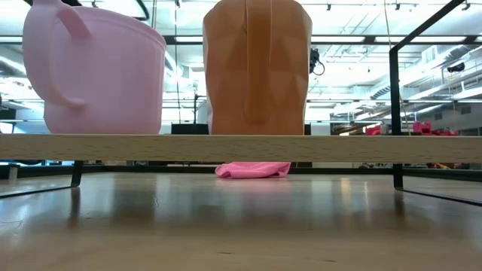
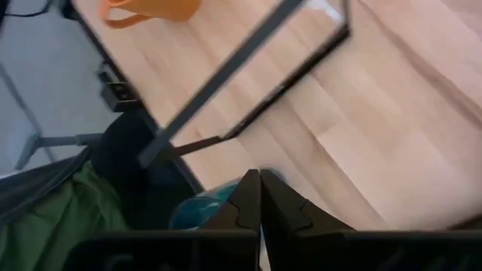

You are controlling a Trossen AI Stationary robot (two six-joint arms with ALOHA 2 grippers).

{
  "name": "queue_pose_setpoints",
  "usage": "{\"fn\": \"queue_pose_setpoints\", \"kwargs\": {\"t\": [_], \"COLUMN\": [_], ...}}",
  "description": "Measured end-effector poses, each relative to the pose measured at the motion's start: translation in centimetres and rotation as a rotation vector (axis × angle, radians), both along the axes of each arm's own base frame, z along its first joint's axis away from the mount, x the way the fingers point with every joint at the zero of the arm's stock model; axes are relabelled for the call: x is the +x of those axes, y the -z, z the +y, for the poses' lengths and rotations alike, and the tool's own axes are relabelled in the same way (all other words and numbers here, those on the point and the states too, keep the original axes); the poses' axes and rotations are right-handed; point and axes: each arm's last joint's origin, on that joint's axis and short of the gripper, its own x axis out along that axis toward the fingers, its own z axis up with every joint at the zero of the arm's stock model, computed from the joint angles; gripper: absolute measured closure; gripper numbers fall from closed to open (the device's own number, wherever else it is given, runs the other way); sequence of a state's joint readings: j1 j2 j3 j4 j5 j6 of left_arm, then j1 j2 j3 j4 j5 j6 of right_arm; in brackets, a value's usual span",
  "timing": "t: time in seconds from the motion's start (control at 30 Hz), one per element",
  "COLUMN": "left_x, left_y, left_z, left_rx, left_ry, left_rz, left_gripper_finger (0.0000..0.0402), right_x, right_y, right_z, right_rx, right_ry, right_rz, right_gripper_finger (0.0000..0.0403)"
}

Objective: Stack small to large cups/mugs on shelf
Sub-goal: Put the blue cup on the shelf

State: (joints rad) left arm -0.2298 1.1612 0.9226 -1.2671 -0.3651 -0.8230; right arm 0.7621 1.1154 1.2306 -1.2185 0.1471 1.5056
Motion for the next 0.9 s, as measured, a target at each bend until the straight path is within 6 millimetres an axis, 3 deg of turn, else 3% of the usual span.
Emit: {"fn": "queue_pose_setpoints", "kwargs": {"t": [0.43, 0.6, 0.9], "left_x": [0.7, 0.8, -0.8], "left_y": [-1.6, -1.8, -2.1], "left_z": [6.7, 9.8, 14.9], "left_rx": [0.044, 0.038, 0.007], "left_ry": [0.032, 0.034, 0.005], "left_rz": [-0.148, -0.189, -0.309], "left_gripper_finger": [0.0377, 0.039, 0.0381], "right_x": [-0.6, -0.6, -0.6], "right_y": [0.3, 0.3, 0.3], "right_z": [-0.2, -0.2, -0.2], "right_rx": [-0.083, -0.094, -0.071], "right_ry": [0.015, 0.02, 0.055], "right_rz": [0.024, 0.014, 0.025], "right_gripper_finger": [0.0395, 0.0395, 0.0395]}}
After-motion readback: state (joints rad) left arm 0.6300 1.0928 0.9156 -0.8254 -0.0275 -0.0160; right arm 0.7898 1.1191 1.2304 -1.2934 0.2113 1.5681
